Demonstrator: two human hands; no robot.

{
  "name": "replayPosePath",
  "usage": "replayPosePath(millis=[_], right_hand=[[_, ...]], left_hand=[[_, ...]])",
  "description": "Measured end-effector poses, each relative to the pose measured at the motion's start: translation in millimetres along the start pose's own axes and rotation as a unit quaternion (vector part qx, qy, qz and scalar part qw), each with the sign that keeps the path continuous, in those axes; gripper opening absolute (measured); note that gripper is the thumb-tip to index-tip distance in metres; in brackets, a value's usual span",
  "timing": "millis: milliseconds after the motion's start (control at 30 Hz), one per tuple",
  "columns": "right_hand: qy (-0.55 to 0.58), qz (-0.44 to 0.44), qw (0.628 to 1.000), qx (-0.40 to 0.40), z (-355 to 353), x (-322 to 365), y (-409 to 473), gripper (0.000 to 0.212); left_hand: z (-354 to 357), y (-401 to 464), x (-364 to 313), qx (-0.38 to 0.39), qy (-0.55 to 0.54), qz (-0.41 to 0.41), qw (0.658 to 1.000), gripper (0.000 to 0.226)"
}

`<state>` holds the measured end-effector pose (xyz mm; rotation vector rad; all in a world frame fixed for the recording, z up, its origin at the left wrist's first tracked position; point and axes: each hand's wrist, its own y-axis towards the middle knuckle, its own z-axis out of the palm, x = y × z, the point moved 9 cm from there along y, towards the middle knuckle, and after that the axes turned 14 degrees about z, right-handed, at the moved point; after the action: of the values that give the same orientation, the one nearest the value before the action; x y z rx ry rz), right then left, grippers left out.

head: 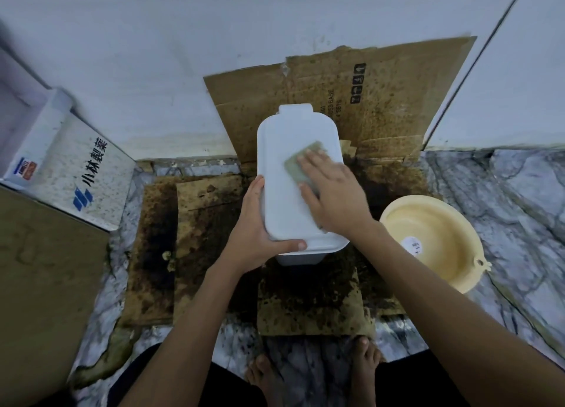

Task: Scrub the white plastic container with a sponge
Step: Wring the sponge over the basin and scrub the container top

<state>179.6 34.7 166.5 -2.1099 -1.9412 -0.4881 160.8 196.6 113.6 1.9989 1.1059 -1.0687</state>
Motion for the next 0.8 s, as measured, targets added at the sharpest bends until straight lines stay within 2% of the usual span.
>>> replayPosePath(millis=[67,200,300,400,467,567,633,800], right_hand=[[0.048,0.062,0.997,-0.002,-8.0,-30.0,5.4,0.056],[0.138,0.111,0.983,0.041,-6.7,-42.2,55.6,0.056],[0.07,0.121,0.99,0.036,-1.5,-27.1,94.2,0.057],[-0.063,0.047,0.997,0.025,5.9,4.2,99.8,0.056],[-0.097,-0.031,0.994,0.037,14.7,26.4,79.9,0.056],[-0.086,-0.093,0.991,0.044,21.9,44.0,35.3,0.054],[-0.071,-0.113,0.99,0.046,21.1,45.9,4.3,0.053],[-0.041,-0.096,0.995,0.004,3.6,21.1,-44.9,0.05]], left_hand=[[-1.9,3.4,-2.3,0.011,0.015,-0.003,1.0,0.143],[-4.4,8.9,-3.6,0.033,0.02,-0.015,0.999,0.142],[-4.1,12.4,-1.4,0.052,-0.02,-0.029,0.998,0.141],[-2.0,9.8,7.2,0.078,-0.089,-0.054,0.992,0.138],[-2.0,4.9,11.6,0.087,-0.145,-0.078,0.983,0.131],[-7.1,4.2,8.3,0.083,-0.129,-0.073,0.985,0.122],[-6.9,4.8,3.2,0.075,-0.117,-0.061,0.988,0.124],[0.7,-0.8,-5.9,0.044,-0.045,-0.047,0.997,0.138]])
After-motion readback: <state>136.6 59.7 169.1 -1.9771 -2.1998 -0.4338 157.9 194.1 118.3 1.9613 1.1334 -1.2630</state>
